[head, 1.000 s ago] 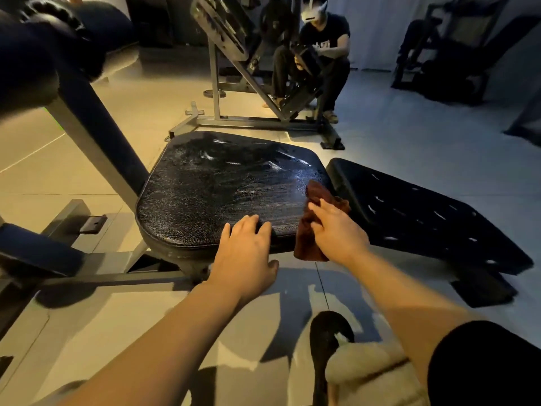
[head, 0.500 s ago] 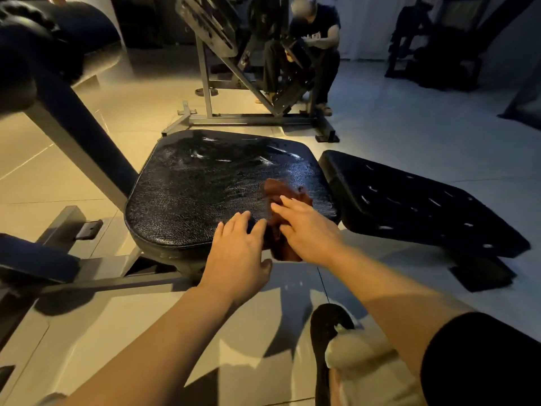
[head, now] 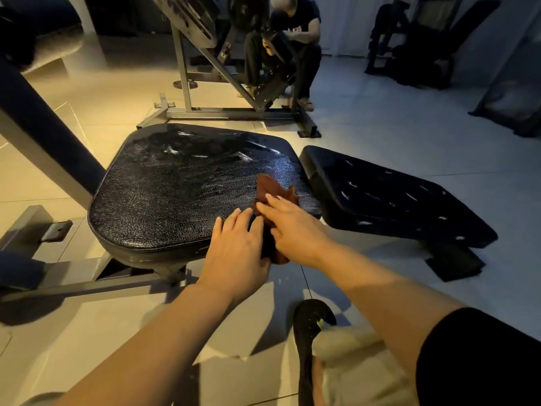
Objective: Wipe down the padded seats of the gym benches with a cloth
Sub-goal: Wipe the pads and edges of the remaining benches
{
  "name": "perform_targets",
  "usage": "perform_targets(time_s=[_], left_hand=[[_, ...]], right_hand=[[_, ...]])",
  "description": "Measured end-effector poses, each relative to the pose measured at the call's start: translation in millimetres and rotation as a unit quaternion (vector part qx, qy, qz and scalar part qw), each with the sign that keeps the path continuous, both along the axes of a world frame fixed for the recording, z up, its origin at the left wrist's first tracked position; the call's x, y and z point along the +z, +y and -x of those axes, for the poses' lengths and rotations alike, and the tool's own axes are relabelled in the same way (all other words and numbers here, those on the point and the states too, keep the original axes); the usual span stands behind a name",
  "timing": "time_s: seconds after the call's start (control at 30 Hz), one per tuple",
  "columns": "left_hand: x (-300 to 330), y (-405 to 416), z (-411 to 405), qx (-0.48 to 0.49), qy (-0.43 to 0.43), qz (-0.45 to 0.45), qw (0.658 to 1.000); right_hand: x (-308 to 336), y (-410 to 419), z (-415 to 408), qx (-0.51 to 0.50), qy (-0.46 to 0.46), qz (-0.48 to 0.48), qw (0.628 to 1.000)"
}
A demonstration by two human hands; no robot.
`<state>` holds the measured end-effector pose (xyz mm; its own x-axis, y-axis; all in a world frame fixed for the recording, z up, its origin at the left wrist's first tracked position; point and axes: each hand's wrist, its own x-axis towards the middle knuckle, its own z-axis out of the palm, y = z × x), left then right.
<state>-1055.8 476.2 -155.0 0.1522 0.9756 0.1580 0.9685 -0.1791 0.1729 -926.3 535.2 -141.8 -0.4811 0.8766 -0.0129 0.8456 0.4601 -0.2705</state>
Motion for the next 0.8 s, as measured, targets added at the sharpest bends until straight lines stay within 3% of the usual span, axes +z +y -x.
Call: perform_targets(time_s=[0.2, 0.33, 0.53, 0.67, 0.73, 0.8], left_hand=[[-1.3, -0.2, 7.0, -0.001, 0.026, 0.016, 1.0], [1.1, -4.7, 16.4, 0.013, 0.027, 0.016, 0.999], [11.7, -15.0, 39.2, 0.048, 0.006, 0.0, 0.999], [19.8, -23.0, 68.0, 0.1, 0.0, -0.016, 0.995], [21.5, -27.9, 83.9, 0.127, -0.009, -0.02, 0.992], [21.9, -32.0, 97.2, 0.148, -0.013, -0.018, 0.989]], right_hand=[[5.7, 15.5, -23.7, -0.086, 0.027, 0.026, 0.996], [15.7, 12.8, -17.6, -0.118, 0.021, -0.038, 0.992], [36.5, -0.2, 31.4, -0.063, 0.113, -0.135, 0.982], [49.4, -3.8, 78.2, 0.018, 0.214, -0.261, 0.941], [41.5, -7.6, 93.7, 0.083, 0.173, -0.232, 0.954], [28.2, -14.3, 106.1, 0.113, 0.08, -0.131, 0.982]])
